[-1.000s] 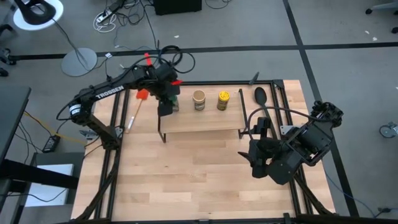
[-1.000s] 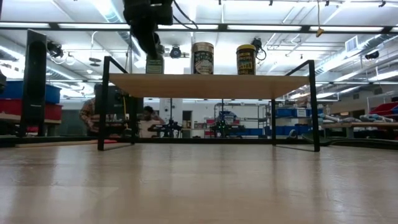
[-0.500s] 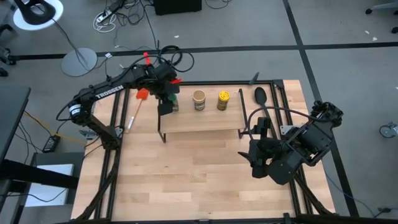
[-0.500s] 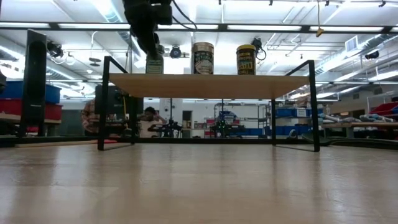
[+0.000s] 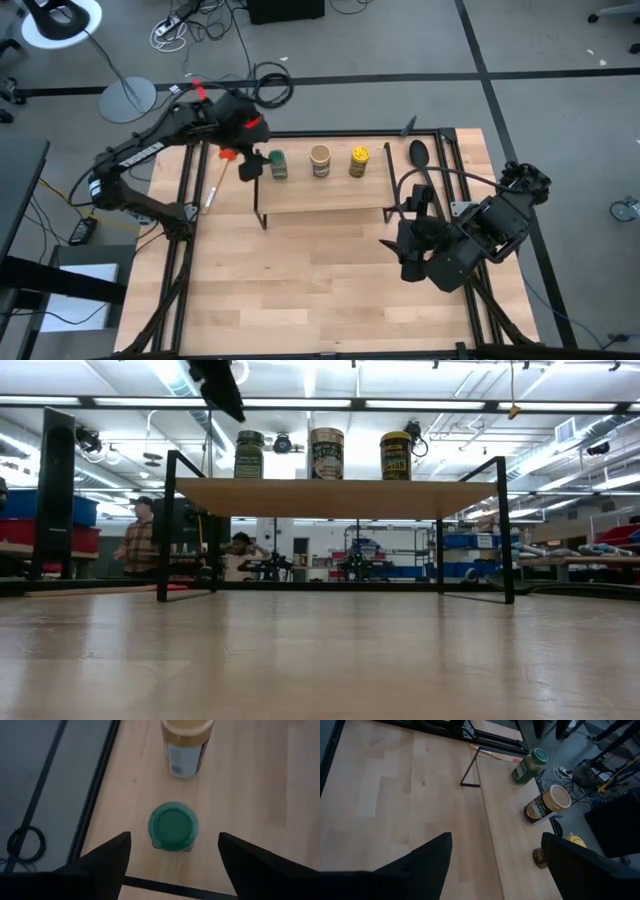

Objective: Shelf spices
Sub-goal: Return to Home Position

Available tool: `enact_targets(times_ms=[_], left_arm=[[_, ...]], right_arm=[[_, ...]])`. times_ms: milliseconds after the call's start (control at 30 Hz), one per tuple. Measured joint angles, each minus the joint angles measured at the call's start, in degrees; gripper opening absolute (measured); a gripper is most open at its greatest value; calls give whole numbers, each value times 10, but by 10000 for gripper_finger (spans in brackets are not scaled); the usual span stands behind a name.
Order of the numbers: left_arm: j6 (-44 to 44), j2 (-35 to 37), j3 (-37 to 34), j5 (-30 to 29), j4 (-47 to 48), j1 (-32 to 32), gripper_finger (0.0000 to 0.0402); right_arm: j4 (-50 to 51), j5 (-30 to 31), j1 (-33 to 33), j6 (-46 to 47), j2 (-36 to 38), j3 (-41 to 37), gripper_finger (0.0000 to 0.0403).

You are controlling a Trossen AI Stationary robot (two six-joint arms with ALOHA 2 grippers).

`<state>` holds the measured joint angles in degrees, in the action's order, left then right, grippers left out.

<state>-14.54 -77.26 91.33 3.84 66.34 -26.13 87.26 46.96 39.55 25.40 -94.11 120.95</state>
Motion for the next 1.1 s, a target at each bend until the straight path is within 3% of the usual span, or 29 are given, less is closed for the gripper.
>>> enact_targets(times_ms=[267, 567, 700, 900, 1100], left_arm=[[46, 69, 0, 11, -56, 32, 305], [92, 181, 0, -43, -125, 81, 304], [103, 247, 0, -67, -125, 90, 298], [119, 352, -8, -87, -108, 90, 285], [145, 466, -73, -121, -90, 90, 266]], right_arm=[[-2, 5, -18, -15, 0, 0, 305], [1, 115, -18, -59, 4, 0, 304], [19, 149, -17, -60, 15, 0, 286], [28, 165, -15, -60, 46, 0, 201], [28, 171, -7, -83, 76, 0, 43]])
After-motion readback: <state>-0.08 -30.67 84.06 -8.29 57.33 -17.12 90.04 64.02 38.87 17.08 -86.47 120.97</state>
